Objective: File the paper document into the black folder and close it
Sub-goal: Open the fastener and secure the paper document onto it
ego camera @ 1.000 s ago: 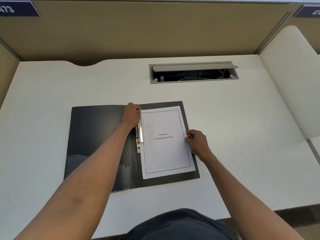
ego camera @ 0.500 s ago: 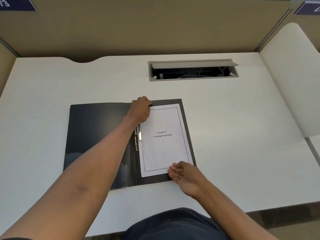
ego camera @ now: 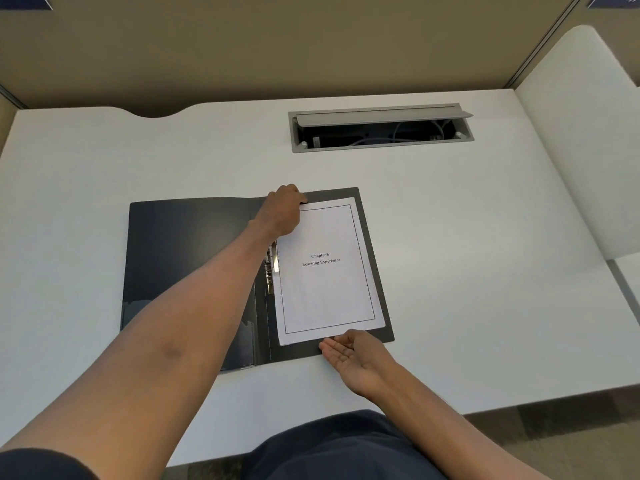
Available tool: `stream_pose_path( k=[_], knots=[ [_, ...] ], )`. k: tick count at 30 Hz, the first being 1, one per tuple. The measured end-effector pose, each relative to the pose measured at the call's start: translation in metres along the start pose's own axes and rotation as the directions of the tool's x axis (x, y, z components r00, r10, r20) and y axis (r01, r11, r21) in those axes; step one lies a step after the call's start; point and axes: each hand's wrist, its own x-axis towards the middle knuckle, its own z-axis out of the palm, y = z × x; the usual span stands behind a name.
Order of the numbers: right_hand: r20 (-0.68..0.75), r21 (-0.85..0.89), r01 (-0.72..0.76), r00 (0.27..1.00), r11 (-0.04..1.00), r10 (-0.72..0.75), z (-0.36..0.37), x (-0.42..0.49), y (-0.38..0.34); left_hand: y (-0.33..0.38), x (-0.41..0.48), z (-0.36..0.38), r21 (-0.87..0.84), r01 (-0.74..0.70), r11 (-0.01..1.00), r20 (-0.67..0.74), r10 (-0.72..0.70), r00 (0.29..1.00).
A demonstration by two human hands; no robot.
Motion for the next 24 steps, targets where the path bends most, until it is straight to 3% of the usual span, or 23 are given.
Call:
stream_pose_path(
  k=[12, 14, 16, 17, 19, 21, 24],
  knots=[
    [0.034, 0.016, 0.021, 0.999, 1.0, -0.022, -0.001, 0.001, 0.002, 0.002, -0.003, 0.002, 0.02, 0.001, 1.0, -0.054, 0.0, 0.999],
    [0.047, -0.068, 0.056, 0.998, 0.996, -0.053, -0.005, -0.001, 0.003, 0.002, -0.004, 0.002, 0.016, 0.0, 1.0, -0.061, 0.001, 0.998],
    [0.043, -0.275, 0.146, 0.989, 0.95, -0.14, -0.011, -0.005, 0.005, 0.0, -0.005, -0.001, 0.021, 0.013, 1.0, -0.08, -0.011, 0.997],
    [0.049, -0.432, 0.241, 0.968, 0.869, -0.244, -0.015, -0.007, 0.005, -0.002, -0.006, -0.003, 0.024, 0.032, 0.999, -0.098, -0.029, 0.995],
    [0.139, -0.674, 0.462, 0.845, 0.576, -0.516, -0.021, -0.008, -0.004, -0.008, -0.008, -0.007, 0.022, 0.097, 0.995, -0.148, -0.093, 0.985],
    [0.224, -0.743, 0.588, 0.668, 0.32, -0.71, -0.018, -0.005, -0.027, -0.015, -0.011, -0.013, -0.001, 0.175, 0.985, -0.188, -0.172, 0.967],
    [0.248, -0.777, 0.612, 0.509, 0.144, -0.824, -0.007, 0.014, -0.071, -0.026, -0.018, -0.016, -0.133, 0.237, 0.962, -0.177, -0.259, 0.95]
  ],
)
